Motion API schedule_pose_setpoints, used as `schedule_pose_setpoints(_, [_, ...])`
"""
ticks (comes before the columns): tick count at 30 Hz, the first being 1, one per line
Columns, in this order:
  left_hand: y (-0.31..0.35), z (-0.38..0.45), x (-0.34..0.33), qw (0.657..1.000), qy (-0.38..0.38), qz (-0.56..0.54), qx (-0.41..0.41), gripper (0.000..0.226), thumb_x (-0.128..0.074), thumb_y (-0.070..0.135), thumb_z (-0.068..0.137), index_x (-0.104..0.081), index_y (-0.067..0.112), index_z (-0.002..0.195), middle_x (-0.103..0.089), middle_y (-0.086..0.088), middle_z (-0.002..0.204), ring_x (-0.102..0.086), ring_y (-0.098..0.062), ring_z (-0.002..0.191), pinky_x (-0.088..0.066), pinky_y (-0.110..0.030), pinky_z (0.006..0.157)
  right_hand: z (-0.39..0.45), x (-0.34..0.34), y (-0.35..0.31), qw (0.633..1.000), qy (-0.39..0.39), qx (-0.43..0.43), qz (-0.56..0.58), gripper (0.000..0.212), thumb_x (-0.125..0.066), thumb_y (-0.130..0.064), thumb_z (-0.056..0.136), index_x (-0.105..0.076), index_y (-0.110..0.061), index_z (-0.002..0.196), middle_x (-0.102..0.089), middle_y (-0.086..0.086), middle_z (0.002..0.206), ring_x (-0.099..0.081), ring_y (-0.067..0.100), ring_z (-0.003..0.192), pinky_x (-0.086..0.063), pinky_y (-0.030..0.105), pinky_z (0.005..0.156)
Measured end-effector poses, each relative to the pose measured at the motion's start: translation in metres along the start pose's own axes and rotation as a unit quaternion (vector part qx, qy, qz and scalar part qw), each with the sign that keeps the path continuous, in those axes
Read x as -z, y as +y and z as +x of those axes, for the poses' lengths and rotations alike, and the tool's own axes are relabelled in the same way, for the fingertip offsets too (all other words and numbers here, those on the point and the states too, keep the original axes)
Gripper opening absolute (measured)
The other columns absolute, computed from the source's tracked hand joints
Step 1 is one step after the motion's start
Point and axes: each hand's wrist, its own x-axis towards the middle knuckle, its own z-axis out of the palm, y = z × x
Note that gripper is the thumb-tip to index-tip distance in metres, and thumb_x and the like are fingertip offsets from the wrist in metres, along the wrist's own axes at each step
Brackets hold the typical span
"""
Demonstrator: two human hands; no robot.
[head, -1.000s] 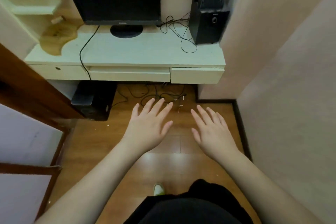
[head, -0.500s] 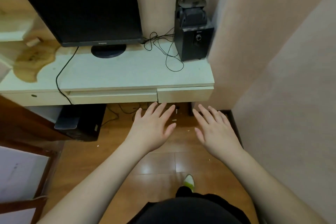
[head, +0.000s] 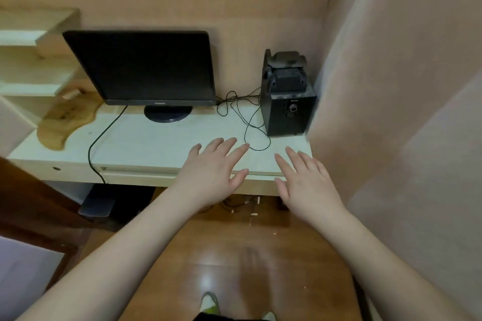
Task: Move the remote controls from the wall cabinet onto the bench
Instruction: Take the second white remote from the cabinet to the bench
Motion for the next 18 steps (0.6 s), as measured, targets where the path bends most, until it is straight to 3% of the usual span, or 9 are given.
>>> schedule_pose_setpoints(7, [-0.037,0.045,0.053,0.999,0.043,0.001,-0.033,0.058,-0.025,0.059,0.096,-0.016,0.039,0.150,-0.019,0.005,0.160,-0.016,-0.018,0.146,-0.027,-0.049,0.114,0.065,0.046,-0.017,0.998,0.048,-0.009,-0.032,0.055,-0.026,-0.045,0.099,-0.026,-0.023,0.149,-0.027,0.005,0.156,-0.025,0.026,0.142,-0.020,0.041,0.114])
schedule_pose_setpoints(10, [-0.056,0.064,0.084,0.995,0.073,-0.005,-0.067,0.057,-0.028,0.057,0.096,-0.020,0.038,0.149,-0.024,0.006,0.157,-0.019,-0.015,0.144,-0.029,-0.043,0.112,0.090,0.070,-0.028,0.994,0.096,-0.023,-0.055,0.053,-0.030,-0.044,0.097,-0.041,-0.021,0.143,-0.043,0.008,0.147,-0.039,0.027,0.135,-0.029,0.044,0.110])
schedule_pose_setpoints(13, [-0.072,0.083,0.112,0.987,0.132,0.009,-0.092,0.055,-0.030,0.055,0.096,-0.025,0.037,0.147,-0.029,0.006,0.154,-0.024,-0.014,0.142,-0.029,-0.040,0.110,0.112,0.094,-0.037,0.988,0.137,-0.034,-0.056,0.055,-0.032,-0.043,0.088,-0.062,-0.016,0.125,-0.062,0.010,0.127,-0.058,0.030,0.116,-0.045,0.045,0.097])
schedule_pose_setpoints(18, [-0.099,0.110,0.157,0.970,0.200,0.051,-0.129,0.054,-0.030,0.055,0.096,-0.026,0.037,0.147,-0.029,0.006,0.154,-0.024,-0.014,0.142,-0.024,-0.037,0.111,0.145,0.137,-0.047,0.981,0.164,-0.062,-0.080,0.055,-0.033,-0.043,0.083,-0.067,-0.016,0.117,-0.066,0.010,0.119,-0.062,0.030,0.108,-0.049,0.045,0.092])
